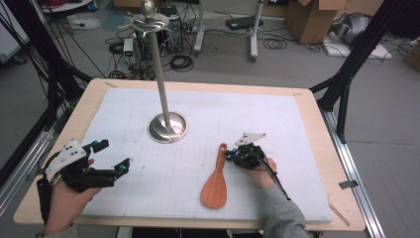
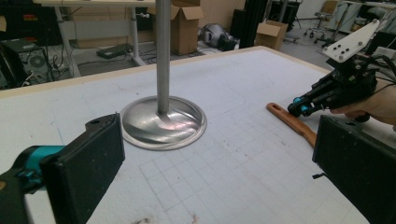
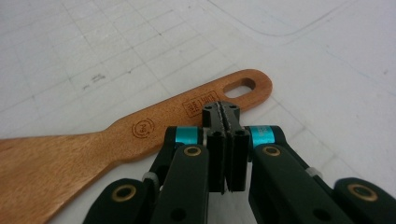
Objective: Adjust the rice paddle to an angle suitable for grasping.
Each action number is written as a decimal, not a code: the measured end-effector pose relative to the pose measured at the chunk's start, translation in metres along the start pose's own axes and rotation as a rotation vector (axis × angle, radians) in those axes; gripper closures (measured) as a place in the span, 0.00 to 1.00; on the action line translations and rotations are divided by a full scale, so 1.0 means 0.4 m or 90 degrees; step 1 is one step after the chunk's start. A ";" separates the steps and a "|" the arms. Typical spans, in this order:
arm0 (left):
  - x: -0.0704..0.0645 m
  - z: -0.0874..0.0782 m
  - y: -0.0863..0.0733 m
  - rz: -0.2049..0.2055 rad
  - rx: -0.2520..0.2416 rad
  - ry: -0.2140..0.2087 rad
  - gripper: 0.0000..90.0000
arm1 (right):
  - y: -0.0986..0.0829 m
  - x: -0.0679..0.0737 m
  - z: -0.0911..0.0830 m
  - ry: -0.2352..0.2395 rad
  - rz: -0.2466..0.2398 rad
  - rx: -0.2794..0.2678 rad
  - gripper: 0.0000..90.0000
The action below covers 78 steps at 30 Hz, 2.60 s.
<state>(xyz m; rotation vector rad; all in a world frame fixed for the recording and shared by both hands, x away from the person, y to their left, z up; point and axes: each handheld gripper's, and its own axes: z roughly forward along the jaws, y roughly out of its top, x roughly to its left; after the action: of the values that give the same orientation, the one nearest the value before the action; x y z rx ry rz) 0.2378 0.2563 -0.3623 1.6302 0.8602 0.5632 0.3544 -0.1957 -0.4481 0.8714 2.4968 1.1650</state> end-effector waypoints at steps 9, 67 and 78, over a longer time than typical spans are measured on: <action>0.002 0.000 0.001 -0.001 -0.002 -0.002 0.03 | 0.051 0.083 -0.004 0.037 -0.062 -0.021 0.99; -0.018 0.167 0.036 0.009 0.012 -0.092 0.03 | -0.077 0.105 -0.136 0.034 -0.057 0.088 0.99; -0.016 0.159 0.037 0.010 0.010 -0.088 0.03 | -0.095 0.058 -0.152 -0.004 -0.029 0.076 0.99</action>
<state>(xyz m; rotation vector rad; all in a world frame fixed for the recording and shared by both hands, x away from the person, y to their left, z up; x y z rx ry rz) 0.2851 0.2108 -0.3624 1.6714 0.7510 0.4496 0.2927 -0.2377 -0.4370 0.8405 2.5891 1.0055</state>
